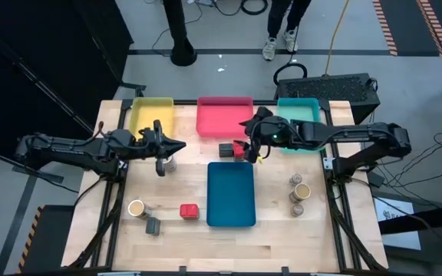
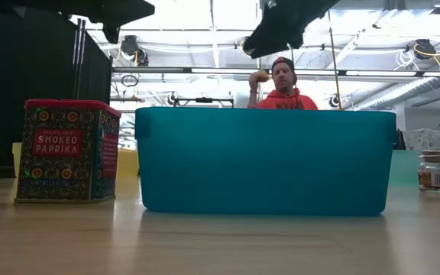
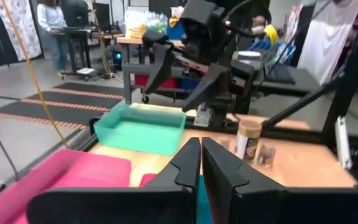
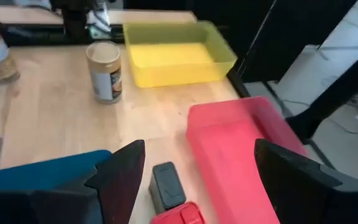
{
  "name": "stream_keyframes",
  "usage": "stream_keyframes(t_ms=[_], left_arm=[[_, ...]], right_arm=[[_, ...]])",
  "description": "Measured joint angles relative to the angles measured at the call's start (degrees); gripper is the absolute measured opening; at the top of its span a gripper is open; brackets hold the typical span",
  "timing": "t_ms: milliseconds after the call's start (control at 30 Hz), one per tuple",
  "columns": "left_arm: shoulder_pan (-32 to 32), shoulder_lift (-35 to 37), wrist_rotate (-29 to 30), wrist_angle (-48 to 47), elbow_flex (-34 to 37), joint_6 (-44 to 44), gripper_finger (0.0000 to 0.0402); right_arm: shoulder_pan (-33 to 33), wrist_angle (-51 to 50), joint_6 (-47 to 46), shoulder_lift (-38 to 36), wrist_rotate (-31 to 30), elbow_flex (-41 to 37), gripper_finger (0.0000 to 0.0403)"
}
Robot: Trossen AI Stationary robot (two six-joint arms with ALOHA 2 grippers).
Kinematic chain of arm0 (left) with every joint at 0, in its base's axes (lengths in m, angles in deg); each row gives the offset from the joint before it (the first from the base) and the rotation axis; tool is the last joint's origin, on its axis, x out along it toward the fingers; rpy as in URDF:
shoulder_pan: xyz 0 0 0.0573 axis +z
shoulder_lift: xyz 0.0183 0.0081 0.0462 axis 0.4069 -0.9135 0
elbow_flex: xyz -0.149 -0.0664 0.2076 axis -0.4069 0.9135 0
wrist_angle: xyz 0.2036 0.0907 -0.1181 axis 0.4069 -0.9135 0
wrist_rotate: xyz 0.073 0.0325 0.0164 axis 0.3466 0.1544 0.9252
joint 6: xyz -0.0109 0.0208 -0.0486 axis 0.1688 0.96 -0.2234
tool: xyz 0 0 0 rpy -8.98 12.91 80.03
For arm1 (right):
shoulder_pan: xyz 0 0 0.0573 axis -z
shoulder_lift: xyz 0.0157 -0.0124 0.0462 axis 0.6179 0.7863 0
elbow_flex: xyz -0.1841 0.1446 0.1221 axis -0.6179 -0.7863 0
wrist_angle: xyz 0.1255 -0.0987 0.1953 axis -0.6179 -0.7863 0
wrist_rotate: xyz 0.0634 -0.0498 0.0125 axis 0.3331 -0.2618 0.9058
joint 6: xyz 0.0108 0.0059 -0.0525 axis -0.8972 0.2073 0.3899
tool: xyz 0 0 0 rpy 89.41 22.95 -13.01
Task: Sort spices by type
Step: Put the top black seasoning can into the red bin
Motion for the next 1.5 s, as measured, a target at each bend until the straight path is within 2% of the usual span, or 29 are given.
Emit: stream_keyframes(t_ms=[267,400,667,800,1200,1500], left_arm=[[0.0,0.1,3.1,-2.9,0.0,1.9,0.0022],[0.0,0.6,4.2,-3.7,0.0,1.0,0.0022],[0.0,3.5,9.3,-3.2,0.0,3.8,0.0022],[0.0,4.7,9.8,-5.4,0.0,3.8,0.0022],[0.0,4.9,9.9,-7.3,0.0,4.9,0.0022],[0.0,5.0,9.9,-7.4,0.0,5.4,0.0022]], right_arm=[[0.5,-0.9,0.2,8.3,3.3,5.0,0.0286],[0.8,-5.6,1.9,12.3,3.3,9.3,0.0286],[3.1,-10.5,5.6,17.0,10.5,12.4,0.0286],[3.1,-13.3,7.9,17.7,10.5,12.4,0.0286],[3.6,-9.0,7.7,25.8,10.3,12.4,0.0286],[6.1,-8.7,7.4,28.3,10.2,12.4,0.0286]])
